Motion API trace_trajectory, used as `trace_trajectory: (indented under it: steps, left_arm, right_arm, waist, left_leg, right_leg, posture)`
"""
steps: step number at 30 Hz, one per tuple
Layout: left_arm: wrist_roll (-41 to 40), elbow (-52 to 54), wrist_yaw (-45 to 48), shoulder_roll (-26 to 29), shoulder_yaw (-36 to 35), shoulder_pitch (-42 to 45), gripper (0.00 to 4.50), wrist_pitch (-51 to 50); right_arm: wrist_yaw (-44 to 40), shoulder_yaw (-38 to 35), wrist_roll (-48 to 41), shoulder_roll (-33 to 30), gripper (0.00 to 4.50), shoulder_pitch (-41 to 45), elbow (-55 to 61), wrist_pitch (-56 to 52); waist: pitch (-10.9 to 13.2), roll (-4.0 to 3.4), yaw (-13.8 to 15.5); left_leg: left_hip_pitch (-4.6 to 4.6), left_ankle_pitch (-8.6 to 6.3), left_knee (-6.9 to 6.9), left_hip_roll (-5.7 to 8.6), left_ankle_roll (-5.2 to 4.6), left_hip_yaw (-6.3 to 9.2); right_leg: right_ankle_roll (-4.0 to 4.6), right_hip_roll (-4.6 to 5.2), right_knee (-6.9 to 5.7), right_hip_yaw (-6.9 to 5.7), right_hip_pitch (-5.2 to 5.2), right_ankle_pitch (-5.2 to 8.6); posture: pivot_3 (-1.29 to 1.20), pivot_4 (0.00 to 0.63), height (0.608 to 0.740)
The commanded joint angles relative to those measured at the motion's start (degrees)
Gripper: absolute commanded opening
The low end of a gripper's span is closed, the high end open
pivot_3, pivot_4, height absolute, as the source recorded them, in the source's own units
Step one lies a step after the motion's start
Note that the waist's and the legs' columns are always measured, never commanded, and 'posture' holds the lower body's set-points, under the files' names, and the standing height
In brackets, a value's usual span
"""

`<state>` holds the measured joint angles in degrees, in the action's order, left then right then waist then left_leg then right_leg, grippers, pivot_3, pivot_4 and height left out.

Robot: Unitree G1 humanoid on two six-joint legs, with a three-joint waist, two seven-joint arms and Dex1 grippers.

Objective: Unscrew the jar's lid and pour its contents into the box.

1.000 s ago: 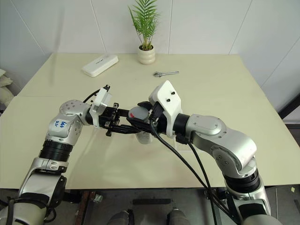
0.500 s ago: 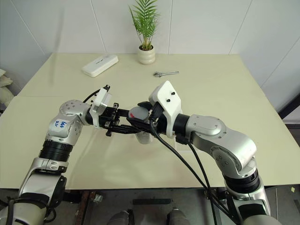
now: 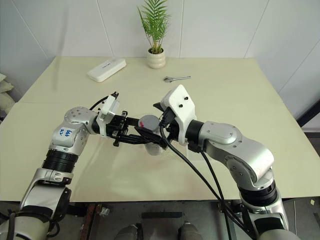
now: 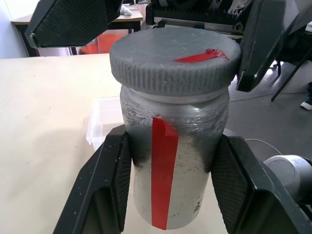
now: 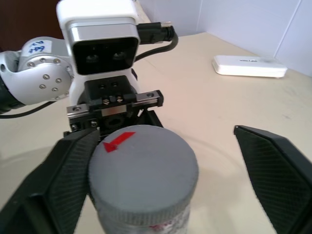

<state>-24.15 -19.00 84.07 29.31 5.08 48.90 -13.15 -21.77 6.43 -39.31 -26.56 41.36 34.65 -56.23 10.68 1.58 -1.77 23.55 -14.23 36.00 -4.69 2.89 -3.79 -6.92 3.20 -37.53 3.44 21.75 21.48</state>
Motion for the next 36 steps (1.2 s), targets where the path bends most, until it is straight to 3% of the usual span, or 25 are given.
trace_trajectory:
  steps: [1, 36]
  left_arm:
    - [-0.1, 0.6, 0.6, 0.0, -0.4, 0.6, 1.96, 0.6]
    - [-0.2, -0.5, 0.3, -0.4, -0.7, 0.8, 1.96, 1.4]
  right_arm:
    - [0.4, -1.6, 0.5, 0.1, 4.5, 0.2, 1.6, 0.9]
    - [0.0, -2.1, -2.7, -0.1, 4.5, 0.4, 2.9, -0.7]
  waist:
    - [0.0, 0.0, 0.0]
    - [0.0, 0.0, 0.0]
  left_leg:
    - [0.0, 0.0, 0.0, 0.0, 0.0, 0.0]
    - [0.0, 0.0, 0.02, 0.0, 0.0, 0.0]
  right_leg:
    - [0.0, 0.0, 0.0, 0.0, 0.0, 0.0]
    - [0.0, 0.0, -0.02, 0.0, 0.0, 0.0]
  posture:
    - [0.0, 0.15, 0.74]
    - [0.0, 0.15, 0.74]
